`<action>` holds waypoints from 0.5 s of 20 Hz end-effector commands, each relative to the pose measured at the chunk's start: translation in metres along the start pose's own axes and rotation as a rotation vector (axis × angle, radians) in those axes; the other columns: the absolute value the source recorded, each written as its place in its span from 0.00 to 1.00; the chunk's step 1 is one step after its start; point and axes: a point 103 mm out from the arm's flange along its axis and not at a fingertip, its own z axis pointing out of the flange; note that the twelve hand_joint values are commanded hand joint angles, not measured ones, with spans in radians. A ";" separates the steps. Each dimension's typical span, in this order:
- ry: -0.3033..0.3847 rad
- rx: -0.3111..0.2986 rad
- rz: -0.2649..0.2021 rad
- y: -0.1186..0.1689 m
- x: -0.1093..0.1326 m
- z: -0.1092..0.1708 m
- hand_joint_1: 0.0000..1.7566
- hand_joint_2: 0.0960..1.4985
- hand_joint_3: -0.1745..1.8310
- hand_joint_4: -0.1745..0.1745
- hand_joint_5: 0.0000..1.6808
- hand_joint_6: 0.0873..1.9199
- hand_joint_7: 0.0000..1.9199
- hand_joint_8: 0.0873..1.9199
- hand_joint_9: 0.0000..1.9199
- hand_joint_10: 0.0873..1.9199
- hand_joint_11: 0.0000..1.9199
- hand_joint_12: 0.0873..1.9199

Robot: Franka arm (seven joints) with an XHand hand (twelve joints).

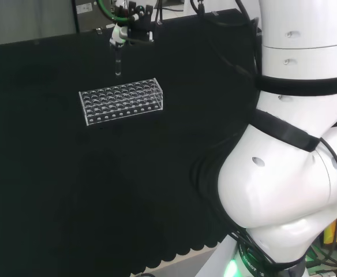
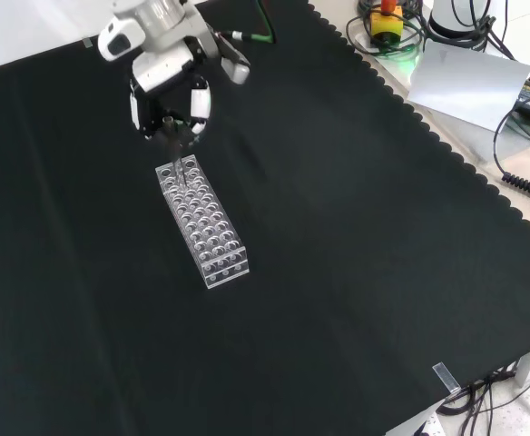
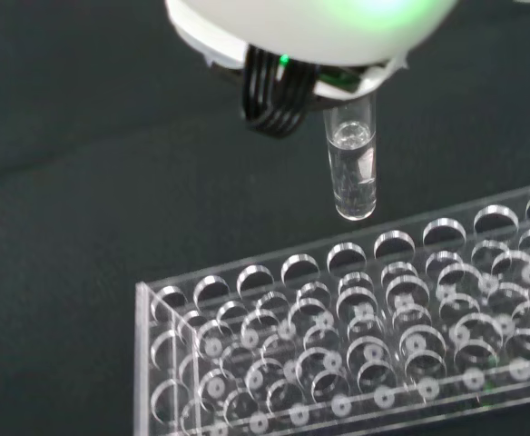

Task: Shake the test tube.

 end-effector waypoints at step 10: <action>0.093 -0.034 -0.106 -0.029 0.051 -0.043 0.75 0.37 0.47 0.00 0.73 0.36 0.67 0.37 0.79 0.35 0.58 0.50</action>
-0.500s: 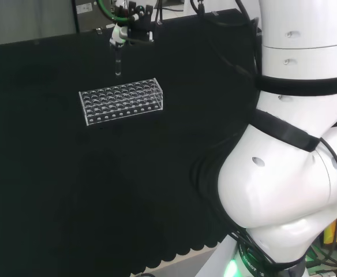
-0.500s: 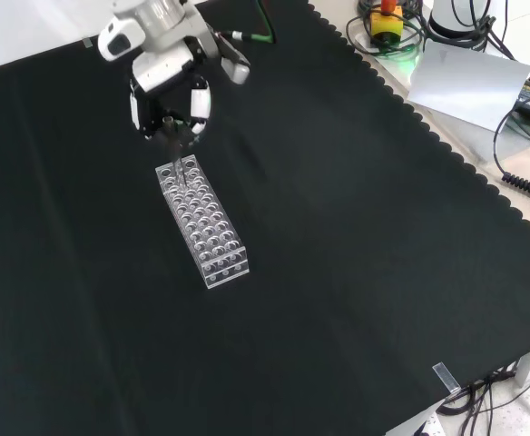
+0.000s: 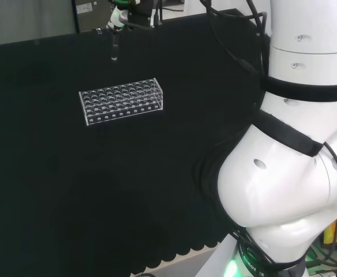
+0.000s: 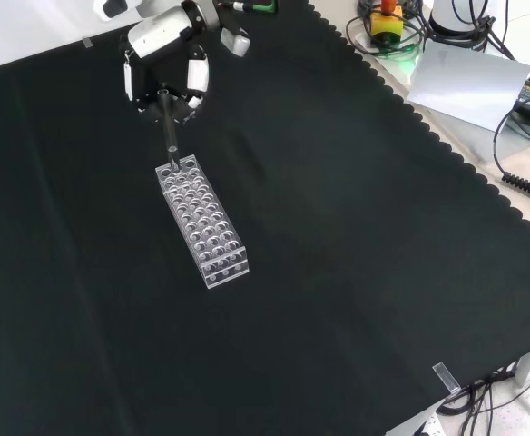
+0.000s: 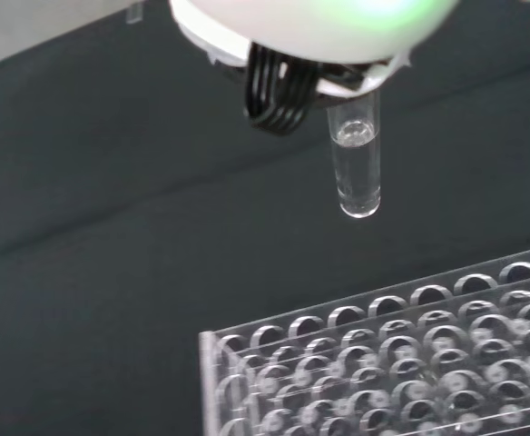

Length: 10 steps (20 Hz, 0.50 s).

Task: Shake the test tube.

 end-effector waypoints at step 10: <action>0.038 -0.001 -0.135 -0.021 0.066 -0.016 0.75 0.36 0.47 0.00 0.73 0.36 0.67 0.37 0.79 0.35 0.58 0.50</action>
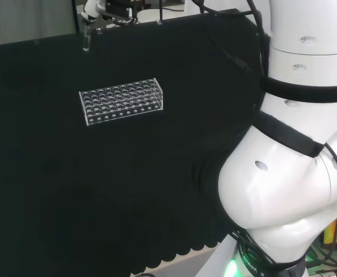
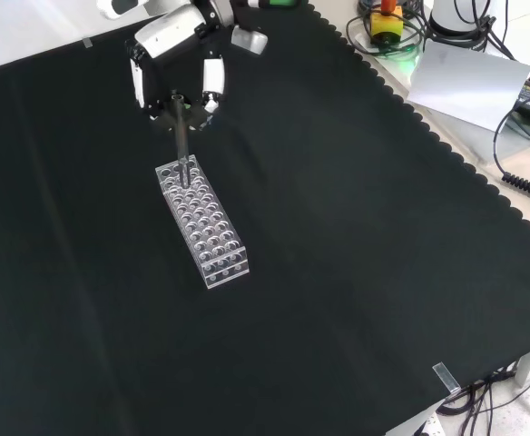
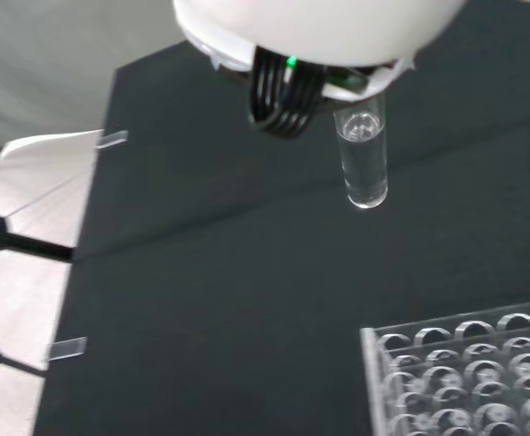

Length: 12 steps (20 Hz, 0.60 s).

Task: Shake the test tube.

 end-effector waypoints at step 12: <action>-0.141 -0.069 0.254 -0.040 -0.141 -0.044 0.75 0.36 0.47 0.00 0.73 0.36 0.67 0.37 0.79 0.35 0.58 0.51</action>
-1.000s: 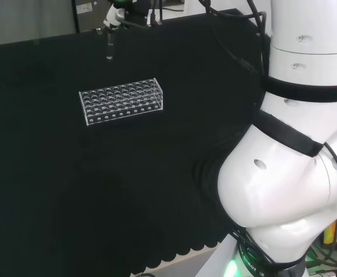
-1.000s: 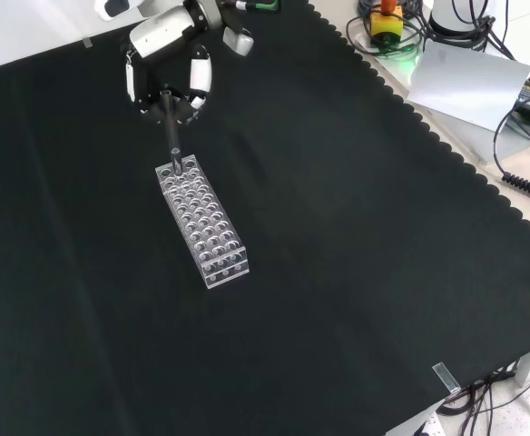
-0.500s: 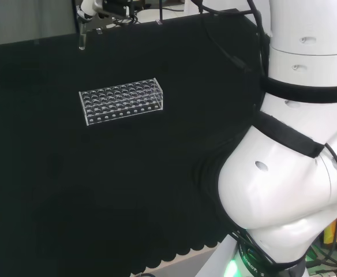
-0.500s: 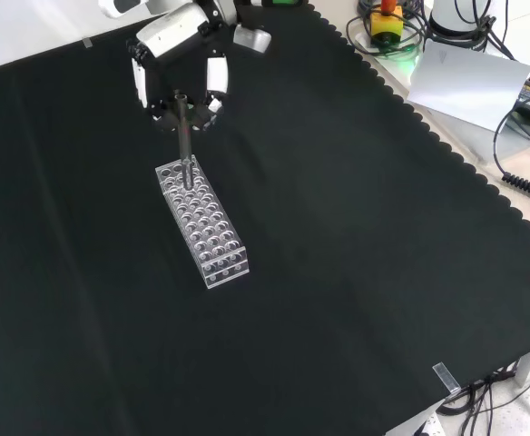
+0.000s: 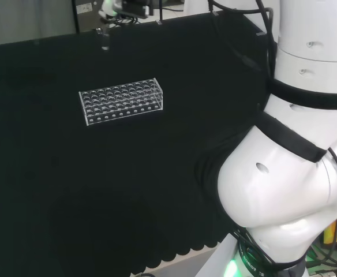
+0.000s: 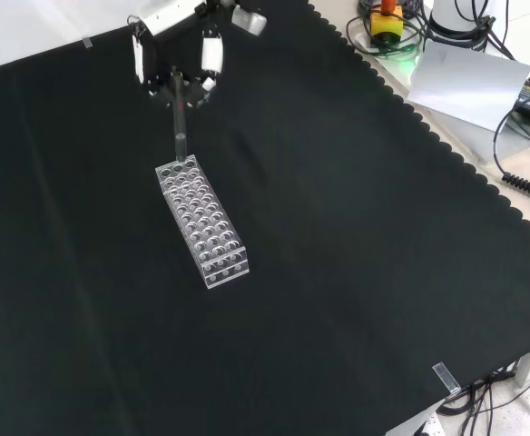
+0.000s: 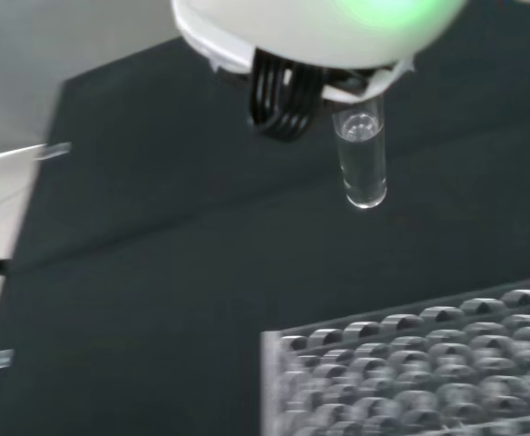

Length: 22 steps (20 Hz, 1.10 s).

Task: Shake the test tube.

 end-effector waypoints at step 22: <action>-0.080 -0.022 0.186 -0.008 -0.083 -0.012 0.75 0.36 0.47 0.00 0.73 0.36 0.67 0.37 0.79 0.35 0.58 0.51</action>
